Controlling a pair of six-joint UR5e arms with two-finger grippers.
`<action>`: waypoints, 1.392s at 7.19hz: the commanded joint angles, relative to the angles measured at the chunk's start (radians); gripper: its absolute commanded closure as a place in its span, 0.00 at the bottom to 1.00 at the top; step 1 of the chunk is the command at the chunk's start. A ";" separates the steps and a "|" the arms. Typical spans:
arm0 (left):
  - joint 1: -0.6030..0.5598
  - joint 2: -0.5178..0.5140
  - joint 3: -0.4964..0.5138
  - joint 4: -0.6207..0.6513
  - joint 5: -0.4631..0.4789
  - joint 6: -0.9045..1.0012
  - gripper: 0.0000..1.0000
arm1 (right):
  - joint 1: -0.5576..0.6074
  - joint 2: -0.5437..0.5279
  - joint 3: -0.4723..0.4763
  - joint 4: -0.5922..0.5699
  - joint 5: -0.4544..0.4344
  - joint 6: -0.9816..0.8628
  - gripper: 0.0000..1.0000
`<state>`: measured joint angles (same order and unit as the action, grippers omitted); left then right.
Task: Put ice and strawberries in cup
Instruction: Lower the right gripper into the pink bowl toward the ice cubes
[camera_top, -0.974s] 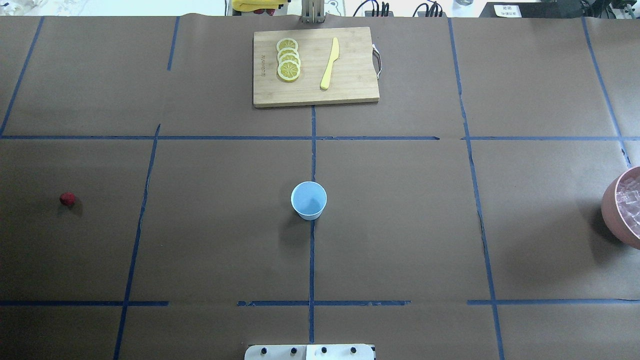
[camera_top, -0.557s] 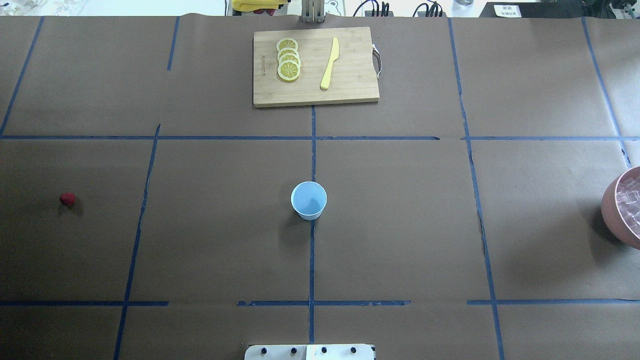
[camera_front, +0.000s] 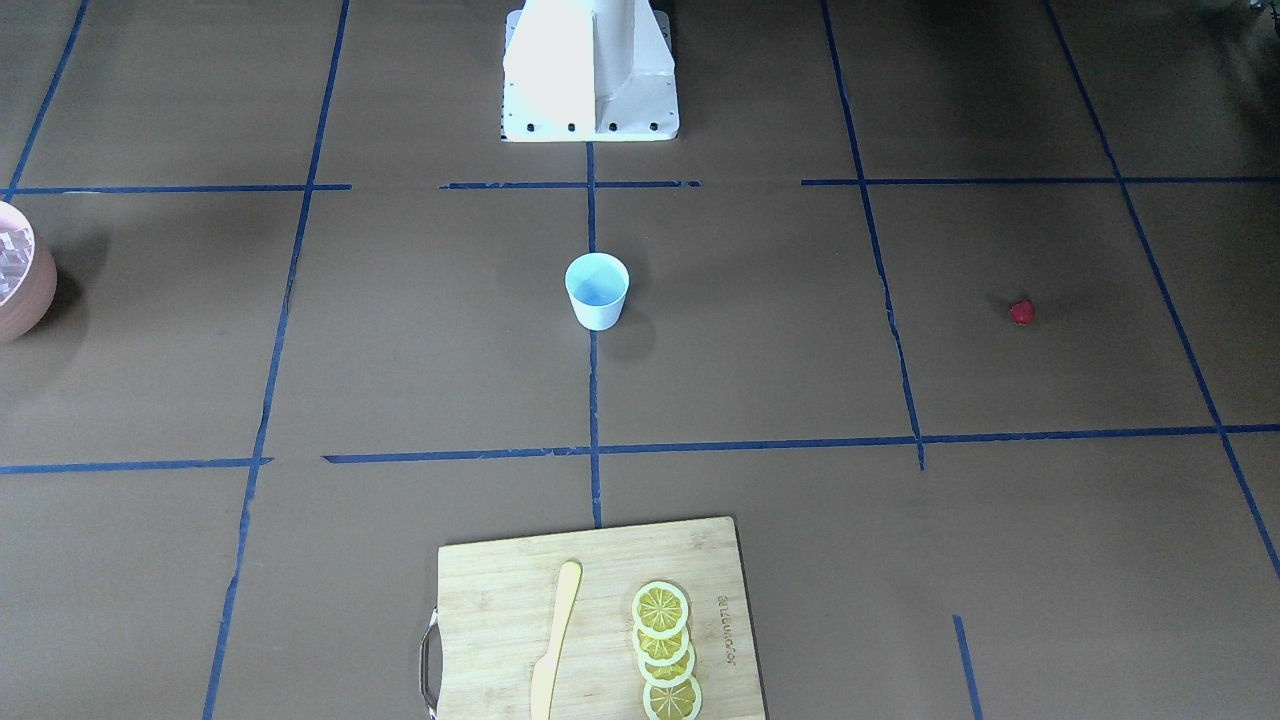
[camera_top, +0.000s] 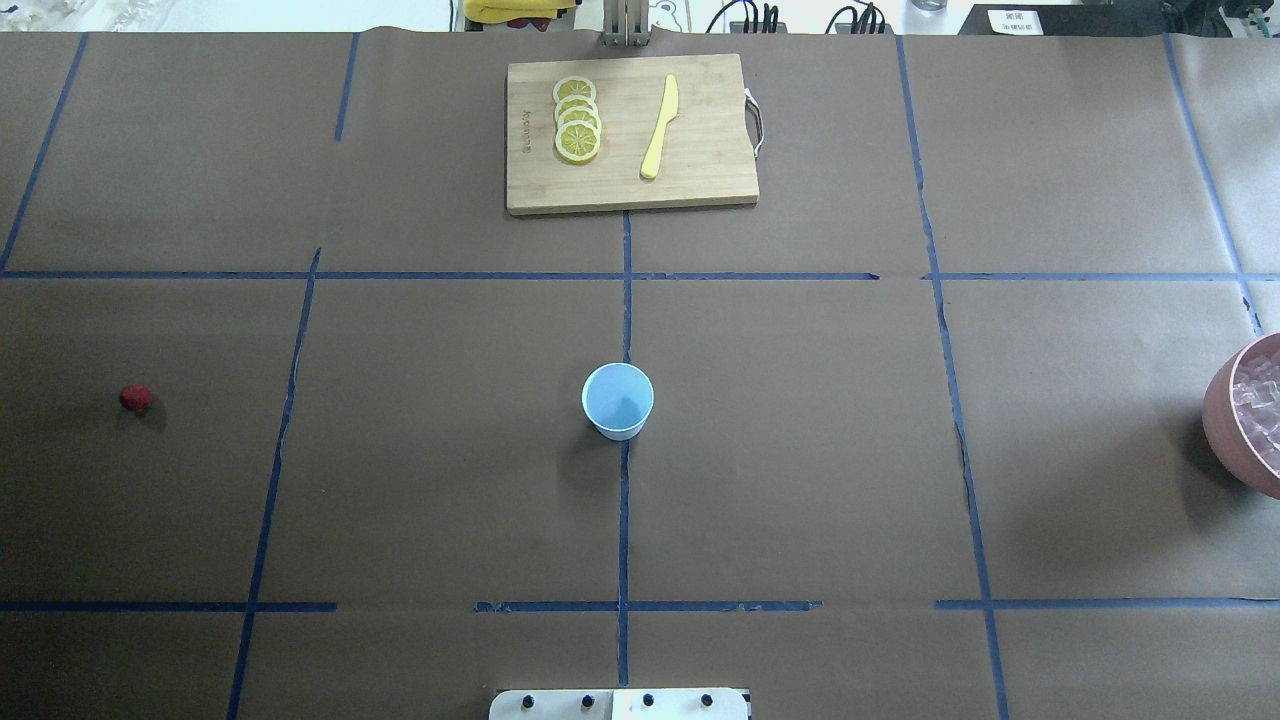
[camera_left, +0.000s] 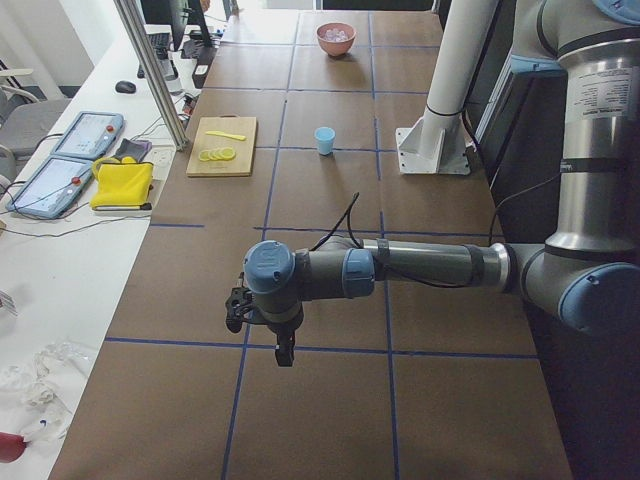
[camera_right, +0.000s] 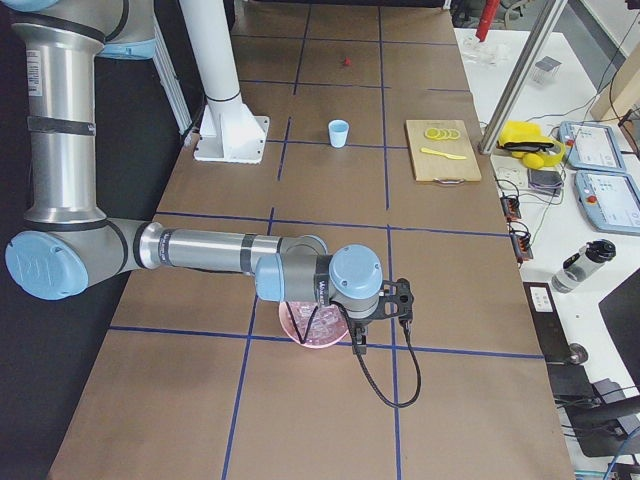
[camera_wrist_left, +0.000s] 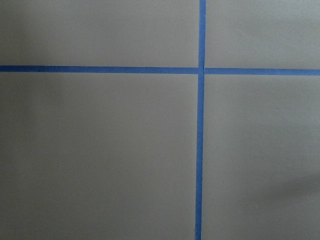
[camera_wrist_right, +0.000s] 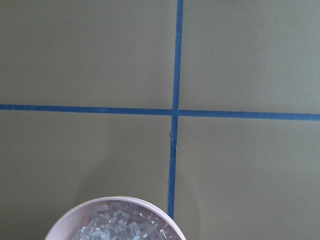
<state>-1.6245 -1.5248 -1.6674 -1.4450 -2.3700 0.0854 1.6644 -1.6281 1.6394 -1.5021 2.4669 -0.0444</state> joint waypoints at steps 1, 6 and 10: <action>-0.002 0.002 -0.018 0.000 0.000 -0.003 0.00 | -0.012 -0.001 0.033 0.000 0.007 0.008 0.00; -0.002 0.003 -0.040 0.000 0.000 -0.004 0.00 | -0.159 -0.177 0.233 0.123 -0.112 -0.009 0.03; -0.002 0.003 -0.043 0.000 0.000 -0.009 0.00 | -0.319 -0.257 0.292 0.123 -0.166 -0.011 0.35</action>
<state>-1.6256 -1.5218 -1.7089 -1.4450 -2.3700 0.0769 1.3907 -1.8689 1.9272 -1.3791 2.3296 -0.0540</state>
